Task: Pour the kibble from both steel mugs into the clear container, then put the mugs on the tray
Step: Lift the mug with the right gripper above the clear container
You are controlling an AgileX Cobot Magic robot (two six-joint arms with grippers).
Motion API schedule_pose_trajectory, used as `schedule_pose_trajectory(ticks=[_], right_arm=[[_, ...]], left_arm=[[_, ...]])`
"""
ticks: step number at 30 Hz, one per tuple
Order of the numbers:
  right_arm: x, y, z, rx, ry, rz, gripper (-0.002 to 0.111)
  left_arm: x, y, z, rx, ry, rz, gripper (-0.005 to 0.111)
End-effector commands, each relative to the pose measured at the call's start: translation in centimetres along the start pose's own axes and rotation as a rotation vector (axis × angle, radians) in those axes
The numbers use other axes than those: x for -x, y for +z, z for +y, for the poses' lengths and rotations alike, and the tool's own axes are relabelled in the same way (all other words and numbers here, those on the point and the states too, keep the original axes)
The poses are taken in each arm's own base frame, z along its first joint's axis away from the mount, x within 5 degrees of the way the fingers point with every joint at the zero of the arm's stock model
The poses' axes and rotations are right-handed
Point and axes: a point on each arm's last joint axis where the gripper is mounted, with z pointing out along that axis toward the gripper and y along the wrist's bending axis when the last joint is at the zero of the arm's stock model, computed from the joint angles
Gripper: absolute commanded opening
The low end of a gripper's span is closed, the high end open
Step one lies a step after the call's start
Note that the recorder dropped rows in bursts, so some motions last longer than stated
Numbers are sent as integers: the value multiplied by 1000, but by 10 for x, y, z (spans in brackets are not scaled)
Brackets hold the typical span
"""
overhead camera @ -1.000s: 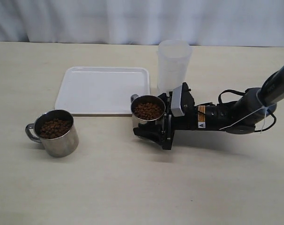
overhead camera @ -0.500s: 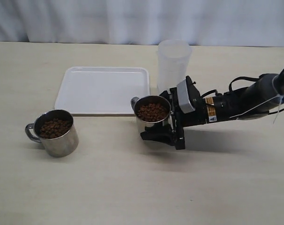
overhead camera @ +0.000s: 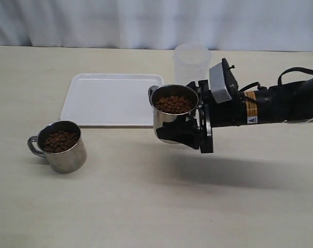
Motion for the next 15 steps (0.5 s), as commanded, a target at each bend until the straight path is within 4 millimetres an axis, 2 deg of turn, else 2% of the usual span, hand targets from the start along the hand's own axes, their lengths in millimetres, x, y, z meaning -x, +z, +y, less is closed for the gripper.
schedule_pose_trajectory(ticks=[1, 11, 15], right_arm=[[30, -16, 18, -64, -11, -79, 5], [79, -59, 50, -442, -172, 14, 5], [91, -74, 53, -574, -225, 97, 5]], left_arm=[[0, 0, 0, 3, -2, -6, 0], [0, 0, 0, 3, -2, -6, 0], [0, 0, 0, 3, -2, -6, 0]])
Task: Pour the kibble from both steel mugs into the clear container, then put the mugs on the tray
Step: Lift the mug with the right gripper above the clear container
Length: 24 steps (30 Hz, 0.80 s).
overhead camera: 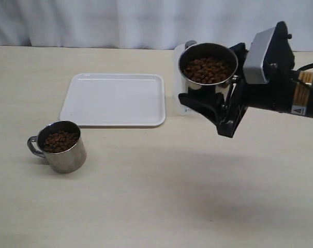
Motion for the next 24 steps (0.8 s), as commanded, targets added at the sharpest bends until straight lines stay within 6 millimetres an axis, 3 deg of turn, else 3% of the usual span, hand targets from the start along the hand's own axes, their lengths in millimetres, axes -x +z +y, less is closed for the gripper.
schedule_pose_trajectory(ticks=[1, 8, 13, 24], right_arm=[[11, -17, -10, -170, -52, 72, 5], [13, -25, -34, -423, -29, 114, 5], [12, -23, -48, -515, -137, 137, 5], [0, 14, -95, -575, -253, 203, 5]], left_arm=[[0, 0, 0, 3, -6, -8, 0], [0, 0, 0, 3, -6, -8, 0], [0, 0, 0, 3, -6, -8, 0], [0, 0, 0, 3, -6, -8, 0]])
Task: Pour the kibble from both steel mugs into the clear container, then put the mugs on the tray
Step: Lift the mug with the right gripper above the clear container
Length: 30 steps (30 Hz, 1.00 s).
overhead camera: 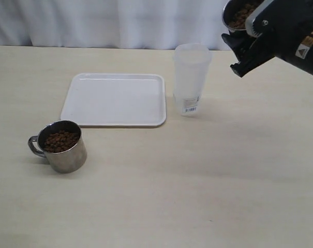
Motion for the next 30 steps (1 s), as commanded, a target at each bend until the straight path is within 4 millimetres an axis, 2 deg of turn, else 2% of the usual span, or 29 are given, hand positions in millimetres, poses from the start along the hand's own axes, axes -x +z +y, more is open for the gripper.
schedule_pose_trajectory(ticks=[1, 4, 9, 15, 19, 22, 25, 30], right_arm=[[-1, 22, -8, -24, -39, -14, 5], [-5, 31, -8, -14, -112, 5, 5], [-6, 35, -6, -7, -227, 2, 5], [7, 40, -18, -54, -225, -33, 5], [8, 48, -22, -62, -226, -36, 5], [0, 57, -18, -45, -226, -22, 5], [-8, 63, -8, 15, -362, -17, 5], [-5, 64, -8, 1, -383, -68, 5]], left_arm=[[0, 0, 0, 3, -6, -8, 0], [0, 0, 0, 3, -6, -8, 0], [0, 0, 0, 3, -3, -6, 0], [0, 0, 0, 3, -3, -6, 0], [0, 0, 0, 3, -3, -6, 0], [0, 0, 0, 3, -3, -6, 0], [0, 0, 0, 3, -3, -6, 0], [0, 0, 0, 3, -3, -6, 0]])
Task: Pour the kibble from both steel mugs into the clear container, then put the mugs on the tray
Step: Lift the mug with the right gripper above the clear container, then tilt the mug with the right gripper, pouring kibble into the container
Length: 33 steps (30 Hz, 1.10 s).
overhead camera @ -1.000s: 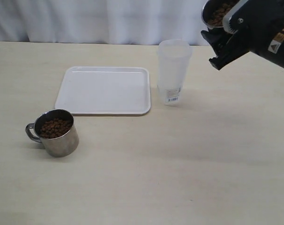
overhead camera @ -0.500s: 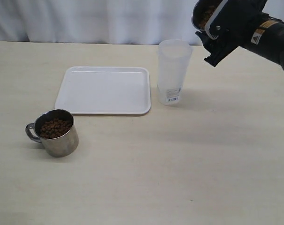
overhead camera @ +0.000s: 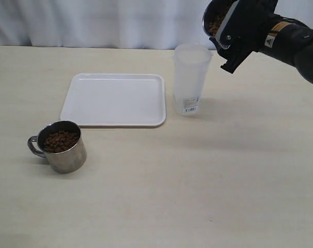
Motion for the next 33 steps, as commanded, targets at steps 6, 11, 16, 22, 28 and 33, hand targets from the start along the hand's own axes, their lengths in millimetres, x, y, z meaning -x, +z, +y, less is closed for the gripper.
schedule_pose_trajectory(ticks=[6, 11, 16, 22, 28, 33], right_arm=[[11, -1, -10, -75, -100, -91, 5], [12, -1, -10, -89, -99, -112, 5], [10, 9, -11, -87, -105, -108, 5], [7, 14, -7, -76, -145, -106, 5], [6, 15, -4, -67, -235, -111, 5], [2, 20, 2, -70, -307, -116, 5]], left_arm=[[0, 0, 0, 3, -5, -8, 0], [0, 0, 0, 3, -5, -8, 0], [0, 0, 0, 3, -5, -8, 0], [0, 0, 0, 3, -5, -8, 0], [0, 0, 0, 3, -5, -8, 0], [0, 0, 0, 3, 0, -5, 0]])
